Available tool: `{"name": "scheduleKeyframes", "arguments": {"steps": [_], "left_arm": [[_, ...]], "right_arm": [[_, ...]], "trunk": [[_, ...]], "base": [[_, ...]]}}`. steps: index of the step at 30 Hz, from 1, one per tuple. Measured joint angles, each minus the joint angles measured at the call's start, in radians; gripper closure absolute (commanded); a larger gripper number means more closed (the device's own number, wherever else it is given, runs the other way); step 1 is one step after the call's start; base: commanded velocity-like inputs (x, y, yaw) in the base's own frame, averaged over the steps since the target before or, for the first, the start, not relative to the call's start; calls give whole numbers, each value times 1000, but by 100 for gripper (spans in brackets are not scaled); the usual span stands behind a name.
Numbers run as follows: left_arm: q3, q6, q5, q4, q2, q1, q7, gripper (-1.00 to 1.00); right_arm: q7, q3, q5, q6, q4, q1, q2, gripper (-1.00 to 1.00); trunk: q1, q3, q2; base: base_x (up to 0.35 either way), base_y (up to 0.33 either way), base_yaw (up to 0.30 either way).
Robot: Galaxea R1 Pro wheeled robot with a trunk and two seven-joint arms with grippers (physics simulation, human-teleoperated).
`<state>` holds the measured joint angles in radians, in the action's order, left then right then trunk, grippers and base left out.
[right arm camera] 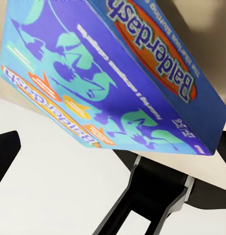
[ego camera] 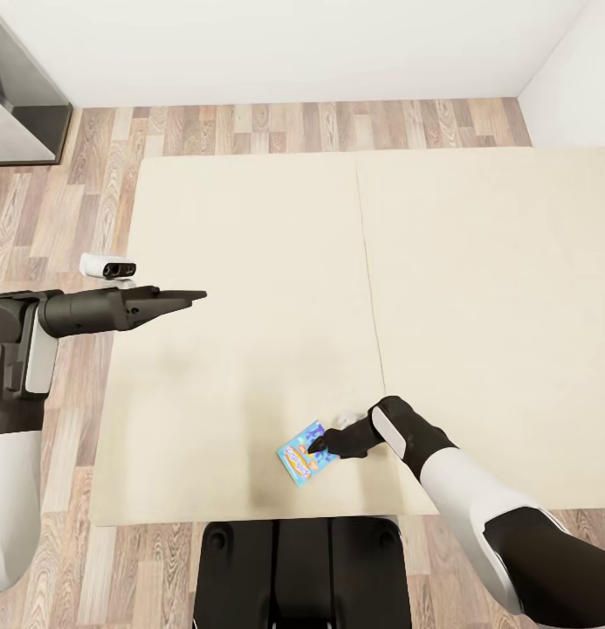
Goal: Put all the toys in the child's room - the three board games (two on the bed and one on the table), the two jigsaw puzzles on the table, and the tennis ball on the table - inside the toy box on the table in the child's room.
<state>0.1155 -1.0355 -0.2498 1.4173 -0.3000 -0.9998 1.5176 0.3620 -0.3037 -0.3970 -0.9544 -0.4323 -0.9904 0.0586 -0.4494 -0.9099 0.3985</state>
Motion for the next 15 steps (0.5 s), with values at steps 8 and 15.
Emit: {"name": "scheduleKeyframes", "arguments": {"steps": [8, 15], "left_arm": [[0, 0, 0, 0, 0, 0, 0, -100], [0, 0, 0, 0, 0, 0, 0, -100]], "right_arm": [[1, 0, 0, 1, -1, 0, 0, -100], [4, 2, -1, 3, -7, 0, 2, -100]], "trunk": [[0, 0, 0], [0, 0, 0]], "base": [[0, 0, 0], [0, 0, 0]]}}
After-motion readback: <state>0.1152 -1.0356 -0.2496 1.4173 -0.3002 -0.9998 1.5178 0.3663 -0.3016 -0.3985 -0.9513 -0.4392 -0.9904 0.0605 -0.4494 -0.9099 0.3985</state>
